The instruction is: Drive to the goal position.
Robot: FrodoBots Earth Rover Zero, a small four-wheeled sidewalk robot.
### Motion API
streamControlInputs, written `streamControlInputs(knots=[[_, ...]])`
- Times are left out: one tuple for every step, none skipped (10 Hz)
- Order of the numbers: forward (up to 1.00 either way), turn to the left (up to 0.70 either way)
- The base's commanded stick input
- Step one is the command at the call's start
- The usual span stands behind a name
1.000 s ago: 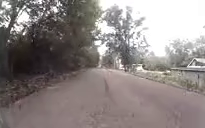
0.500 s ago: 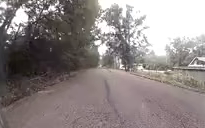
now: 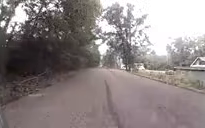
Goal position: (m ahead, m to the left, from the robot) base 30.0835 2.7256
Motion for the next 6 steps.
streamControlInputs(knots=[[0.70,0.00],[0.70,0.00],[0.70,0.00],[0.70,0.00],[0.70,0.00],[0.70,0.00]])
